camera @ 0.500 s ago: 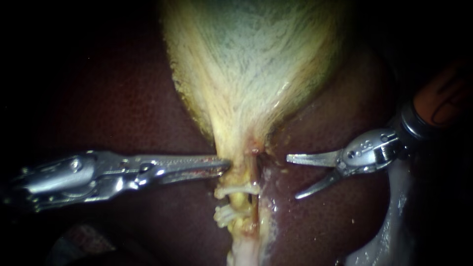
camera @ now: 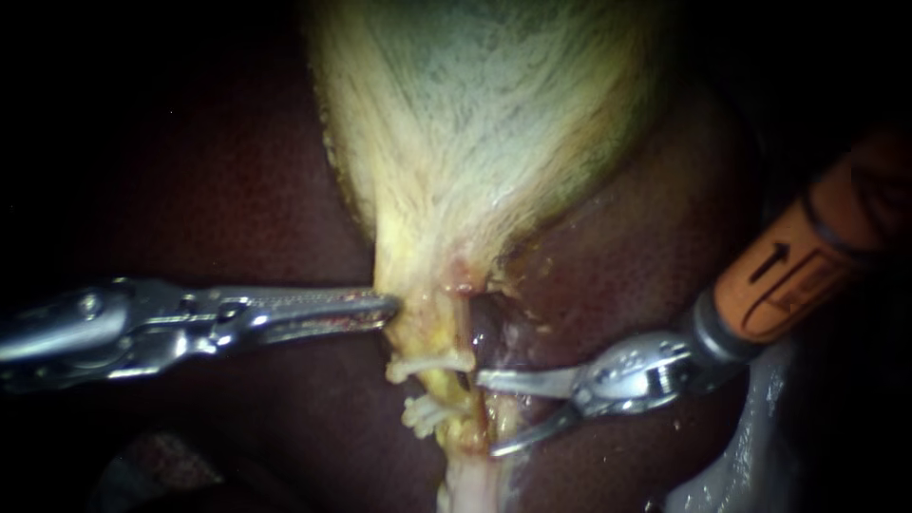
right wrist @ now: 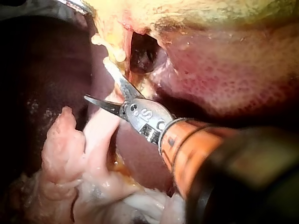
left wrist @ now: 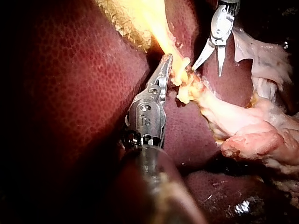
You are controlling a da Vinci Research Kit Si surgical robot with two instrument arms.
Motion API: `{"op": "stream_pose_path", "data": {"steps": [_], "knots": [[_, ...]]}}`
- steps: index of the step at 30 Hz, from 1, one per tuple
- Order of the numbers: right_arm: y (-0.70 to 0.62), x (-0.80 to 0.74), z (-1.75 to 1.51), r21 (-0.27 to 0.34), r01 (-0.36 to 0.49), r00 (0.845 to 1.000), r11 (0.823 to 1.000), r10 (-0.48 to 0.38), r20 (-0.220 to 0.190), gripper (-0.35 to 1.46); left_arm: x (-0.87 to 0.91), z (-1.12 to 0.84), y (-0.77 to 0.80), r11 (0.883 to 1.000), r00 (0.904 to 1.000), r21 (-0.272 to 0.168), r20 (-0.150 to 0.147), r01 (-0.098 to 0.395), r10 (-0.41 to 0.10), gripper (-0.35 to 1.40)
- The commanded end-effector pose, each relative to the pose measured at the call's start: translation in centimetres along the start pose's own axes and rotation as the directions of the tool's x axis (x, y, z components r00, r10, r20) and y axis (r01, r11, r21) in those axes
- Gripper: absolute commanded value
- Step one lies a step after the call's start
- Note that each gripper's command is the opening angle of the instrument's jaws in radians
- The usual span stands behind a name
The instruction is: Go to the cutting position left tube
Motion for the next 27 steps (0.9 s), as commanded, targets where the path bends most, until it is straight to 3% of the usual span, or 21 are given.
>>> {"op": "stream_pose_path", "data": {"steps": [1,12,18,27], "knots": [[-0.01,-0.03,0.04,0.009,-0.003,1.000,1.000,0.003,0.005,1.35,0.00,-0.01,-0.01,1.000,1.0000,0.000,0.000,0.001,-0.001,-0.35],[0.17,-0.22,0.06,-0.029,-0.009,0.997,1.000,0.011,0.072,1.31,-0.07,-0.10,-0.11,1.000,1.0000,-0.005,0.000,0.003,-0.003,-0.35],[0.30,-0.24,0.01,-0.055,-0.014,0.997,0.998,0.018,0.072,1.31,-0.09,-0.13,-0.16,1.000,1.0000,-0.006,0.003,-0.002,0.002,-0.35],[0.35,-0.18,0.16,-0.069,-0.019,0.997,0.997,0.024,0.075,1.30,-0.10,-0.12,-0.22,1.000,1.0000,-0.009,0.007,-0.002,0.002,-0.35]]}}
